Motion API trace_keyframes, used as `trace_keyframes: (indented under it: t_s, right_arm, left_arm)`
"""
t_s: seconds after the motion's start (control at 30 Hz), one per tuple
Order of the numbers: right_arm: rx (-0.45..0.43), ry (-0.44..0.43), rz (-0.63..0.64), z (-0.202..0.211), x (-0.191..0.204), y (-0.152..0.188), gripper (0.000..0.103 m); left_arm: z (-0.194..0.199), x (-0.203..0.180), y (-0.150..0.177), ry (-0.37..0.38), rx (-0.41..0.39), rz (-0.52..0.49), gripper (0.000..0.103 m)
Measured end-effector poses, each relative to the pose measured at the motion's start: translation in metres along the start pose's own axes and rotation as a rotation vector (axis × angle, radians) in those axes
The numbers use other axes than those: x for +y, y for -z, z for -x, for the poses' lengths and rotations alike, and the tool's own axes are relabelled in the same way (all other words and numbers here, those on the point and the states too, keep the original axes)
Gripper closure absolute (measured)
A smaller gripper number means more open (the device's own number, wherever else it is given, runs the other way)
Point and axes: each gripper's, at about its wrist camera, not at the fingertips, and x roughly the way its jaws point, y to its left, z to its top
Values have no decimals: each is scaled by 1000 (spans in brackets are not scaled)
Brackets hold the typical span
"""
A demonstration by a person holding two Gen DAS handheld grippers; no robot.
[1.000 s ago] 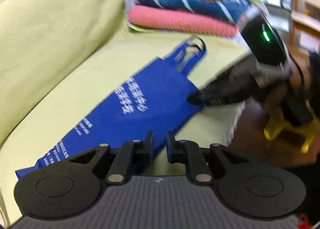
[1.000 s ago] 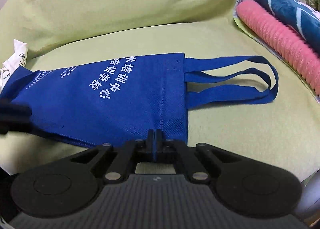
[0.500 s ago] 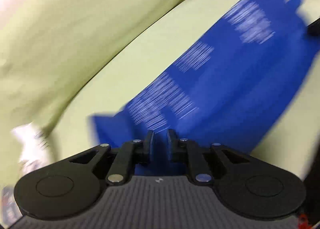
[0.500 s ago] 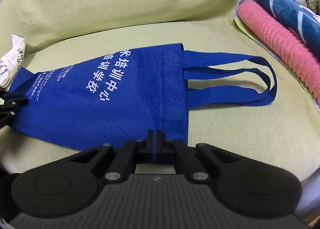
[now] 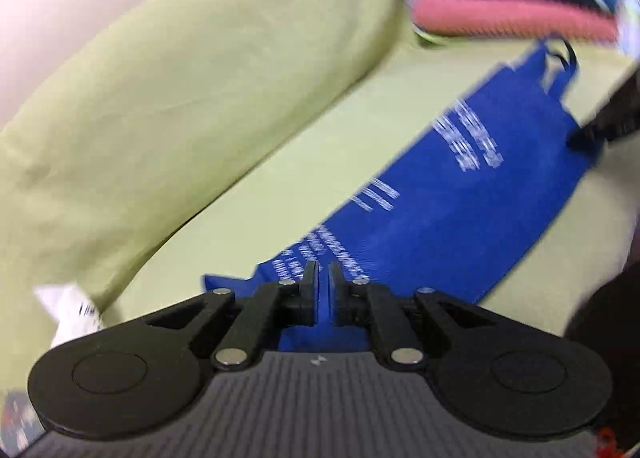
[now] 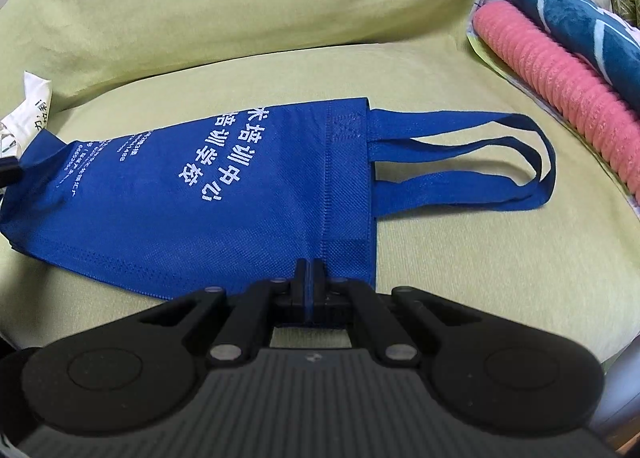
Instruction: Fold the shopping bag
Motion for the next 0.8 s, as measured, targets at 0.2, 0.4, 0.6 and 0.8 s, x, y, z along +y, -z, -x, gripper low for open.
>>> trace_keyframes:
  t_s: [0.2,0.4,0.6,0.8]
  right_arm:
    - [-4,0,-8,0,0,0,103]
    - [0,-3,-2,0,-1,-1,103]
    - [-4,2,0,0,1,0,103]
    - [-8,-1,-8,0,0,1,103]
  left_arm:
    - [-24,12,24,-89,145,-32,94]
    - [-17,19,39,-156,164,-84,97]
    - [56,34,-10,107,-99,116,97]
    - [18,-32,-47,385,-137,-1,97]
